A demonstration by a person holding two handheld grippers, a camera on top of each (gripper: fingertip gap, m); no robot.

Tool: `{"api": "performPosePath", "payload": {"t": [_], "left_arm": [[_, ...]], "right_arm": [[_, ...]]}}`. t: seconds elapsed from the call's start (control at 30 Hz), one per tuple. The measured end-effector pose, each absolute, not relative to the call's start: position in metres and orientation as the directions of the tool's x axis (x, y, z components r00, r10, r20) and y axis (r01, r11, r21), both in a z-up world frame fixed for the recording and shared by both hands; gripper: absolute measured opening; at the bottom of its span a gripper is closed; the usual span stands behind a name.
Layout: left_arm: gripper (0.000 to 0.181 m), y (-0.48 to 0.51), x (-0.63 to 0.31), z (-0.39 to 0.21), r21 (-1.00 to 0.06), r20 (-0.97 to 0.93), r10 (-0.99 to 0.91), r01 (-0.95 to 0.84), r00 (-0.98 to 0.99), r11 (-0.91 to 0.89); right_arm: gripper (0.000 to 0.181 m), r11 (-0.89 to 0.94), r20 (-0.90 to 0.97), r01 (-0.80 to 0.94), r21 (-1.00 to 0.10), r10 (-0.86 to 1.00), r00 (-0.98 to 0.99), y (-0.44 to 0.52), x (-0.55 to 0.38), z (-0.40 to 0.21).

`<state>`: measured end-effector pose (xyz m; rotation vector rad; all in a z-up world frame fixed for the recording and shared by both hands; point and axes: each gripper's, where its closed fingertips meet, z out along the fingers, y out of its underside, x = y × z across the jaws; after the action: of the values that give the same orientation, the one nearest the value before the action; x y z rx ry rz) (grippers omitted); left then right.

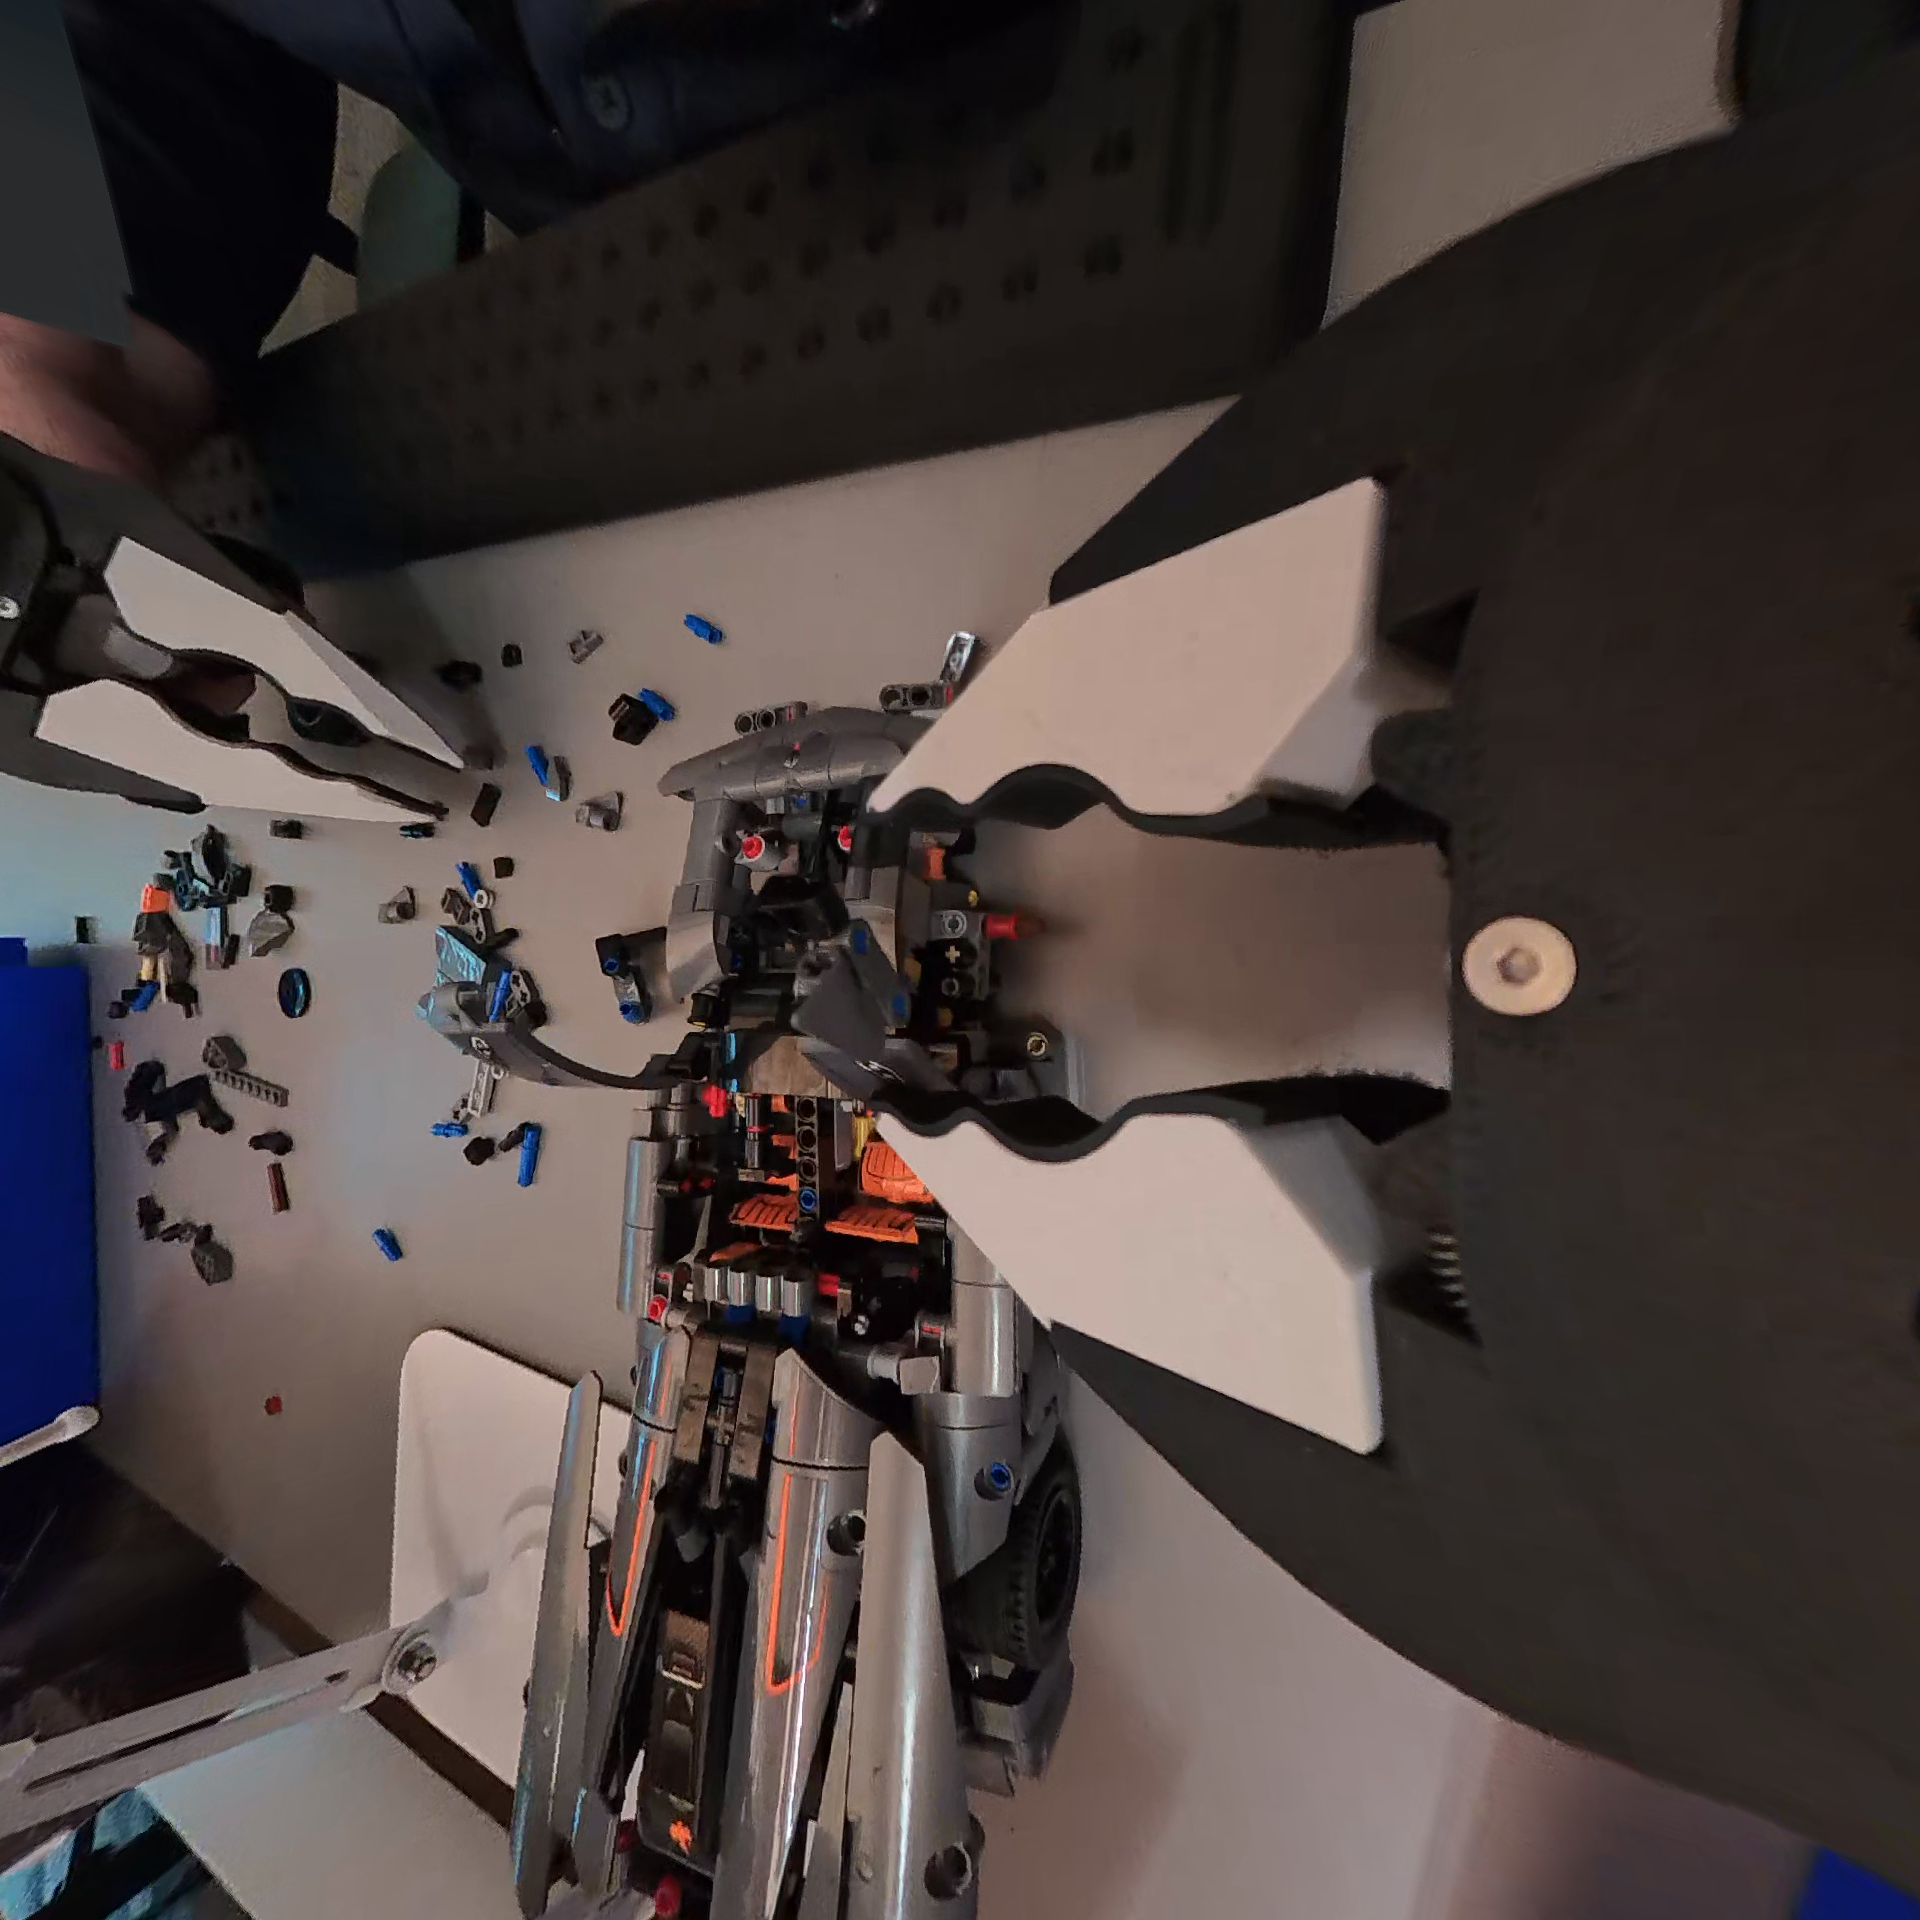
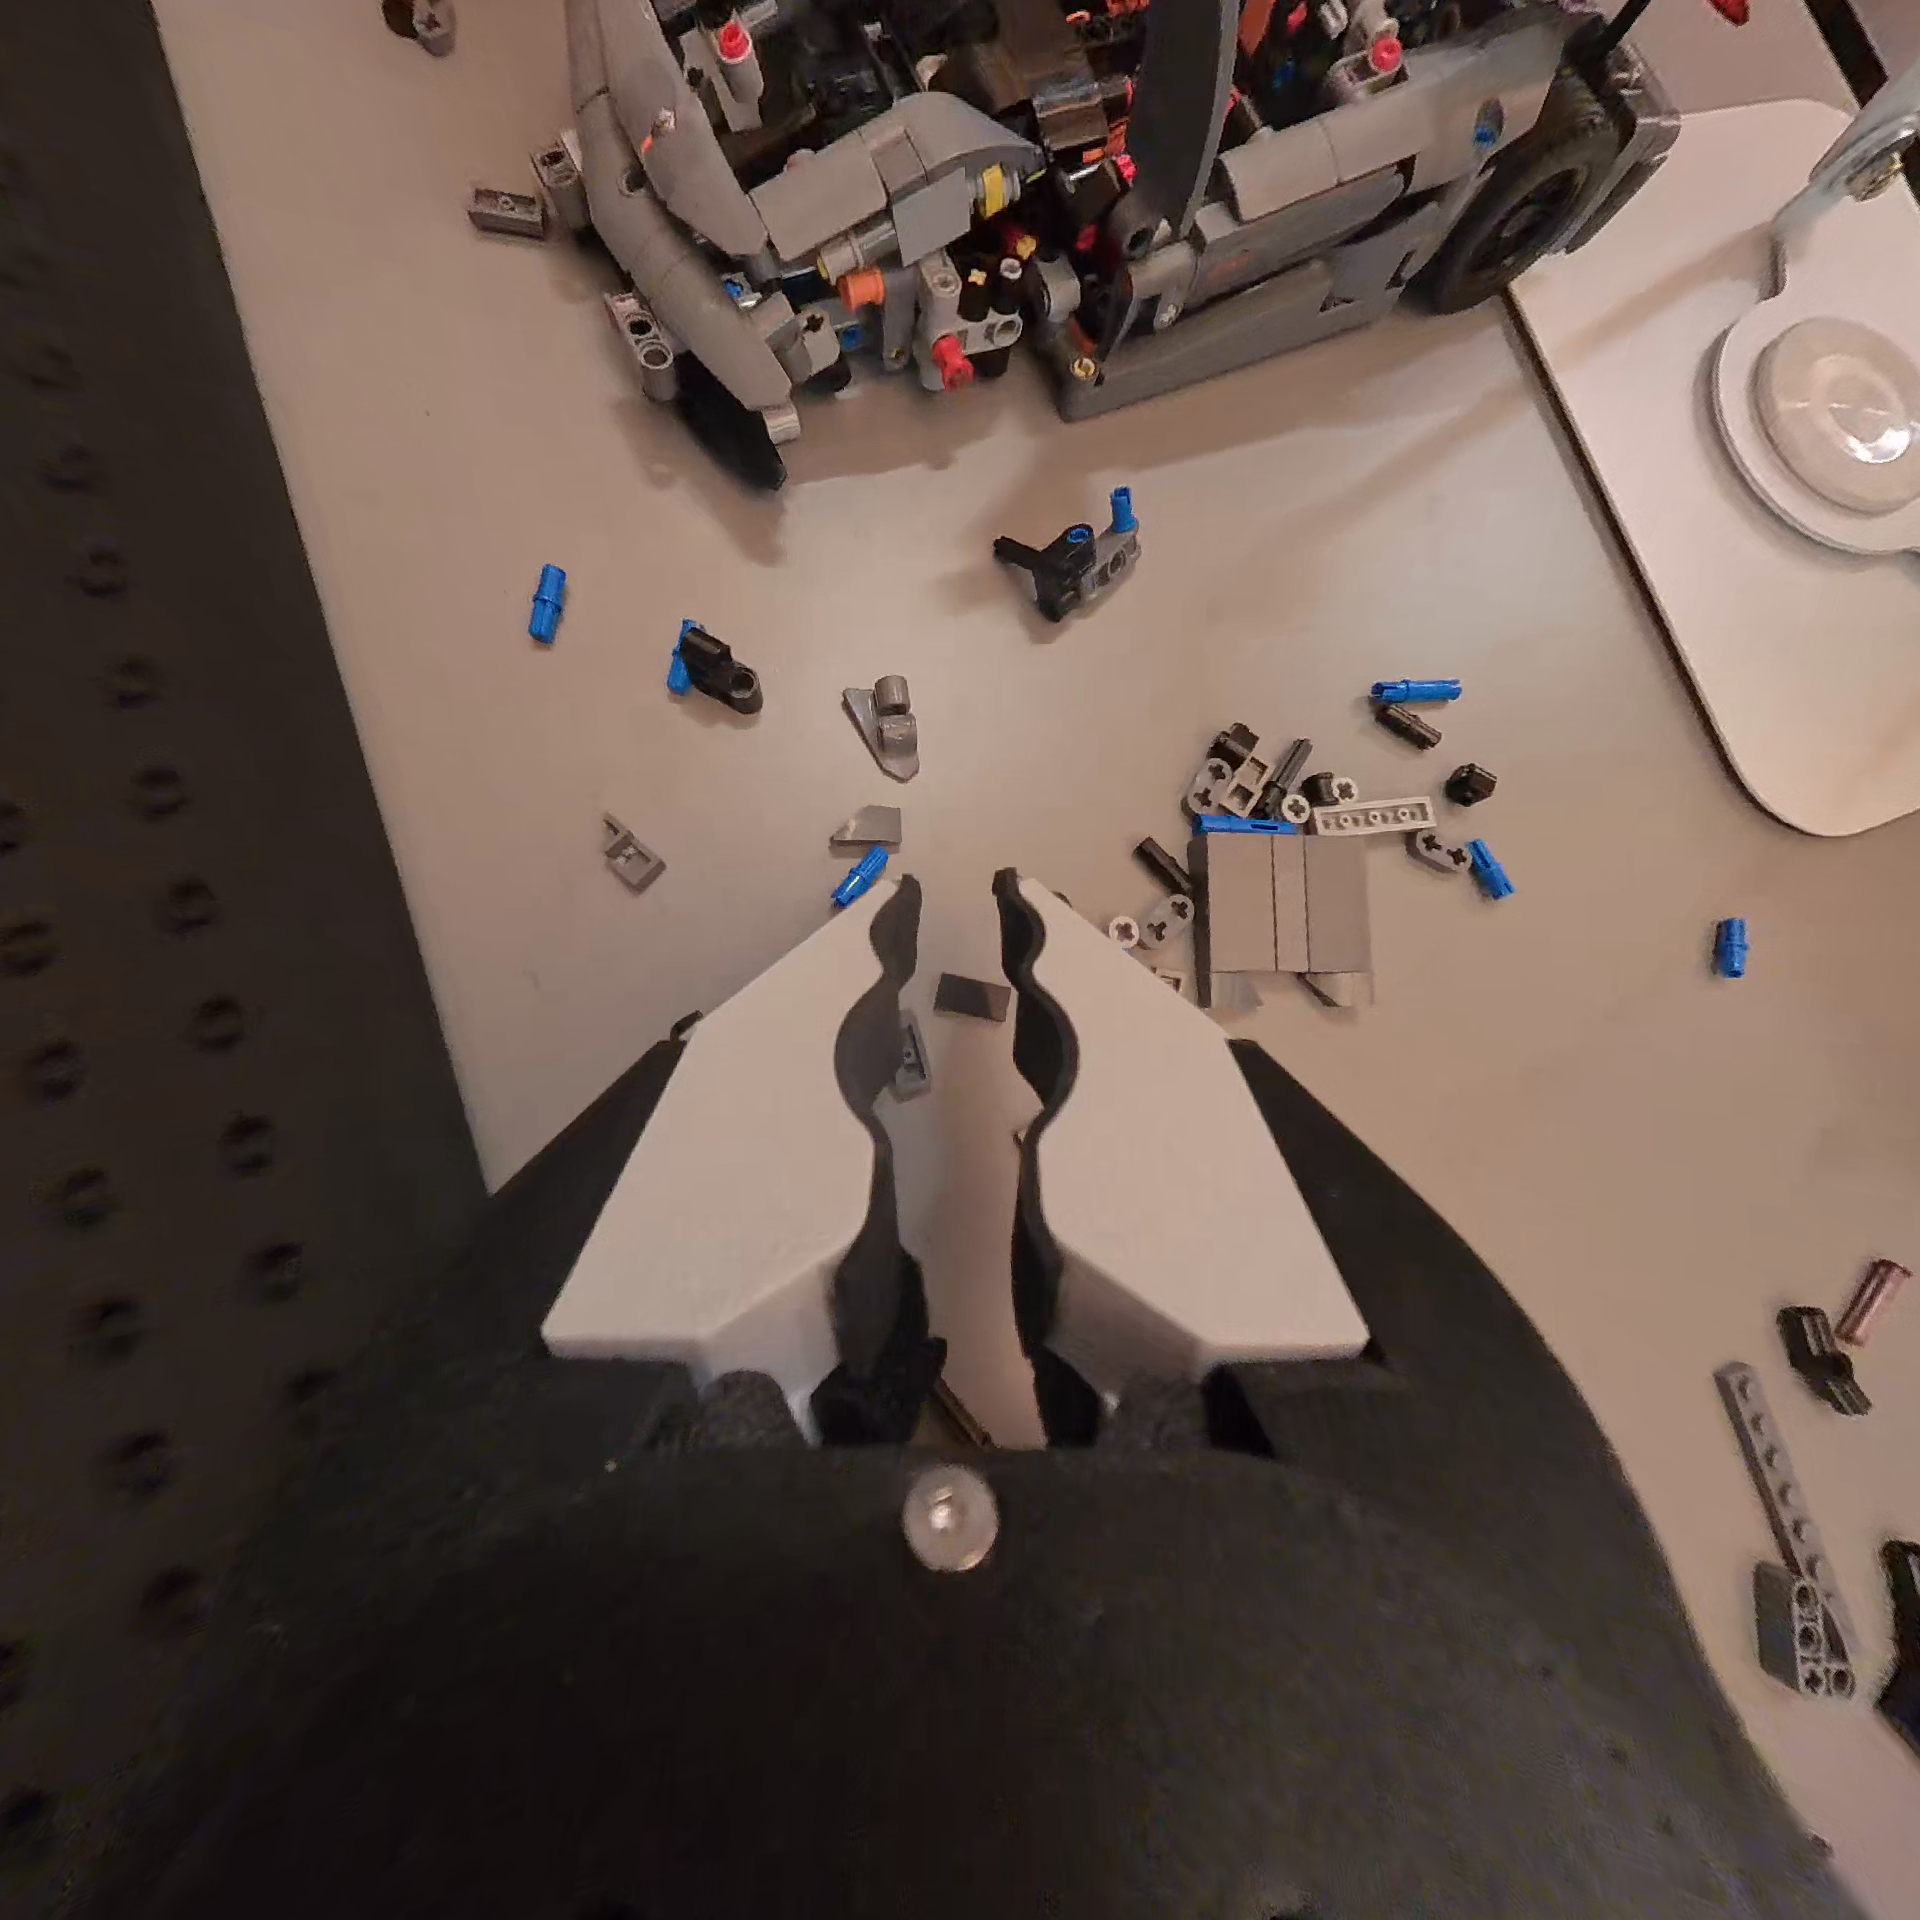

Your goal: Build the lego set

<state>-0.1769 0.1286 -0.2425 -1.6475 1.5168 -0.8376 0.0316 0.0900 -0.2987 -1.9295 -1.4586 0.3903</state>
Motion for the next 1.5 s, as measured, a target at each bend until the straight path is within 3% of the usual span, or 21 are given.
{"api": "performPosePath", "payload": {"t": [0.43, 1.03, 1.5], "left_arm": [[0.023, 0.134, -0.173, -0.238, -0.862, -0.128, -0.986, -0.504, 0.107, 0.057], [0.021, 0.128, -0.149, -0.237, -0.861, -0.181, -0.977, -0.498, 0.114, 0.102], [0.033, 0.135, -0.156, -0.235, -0.883, -0.172, -0.976, -0.461, 0.133, 0.093]], "right_arm": [[0.013, -0.123, 0.178, 0.739, -0.662, 0.932, 0.315, 0.09, 0.03, -0.304], [0.013, -0.14, 0.183, 0.745, -0.653, 0.925, 0.333, 0.091, 0.043, -0.302], [0.016, -0.175, 0.174, 0.723, -0.669, 0.908, 0.381, 0.099, 0.057, -0.298]]}}
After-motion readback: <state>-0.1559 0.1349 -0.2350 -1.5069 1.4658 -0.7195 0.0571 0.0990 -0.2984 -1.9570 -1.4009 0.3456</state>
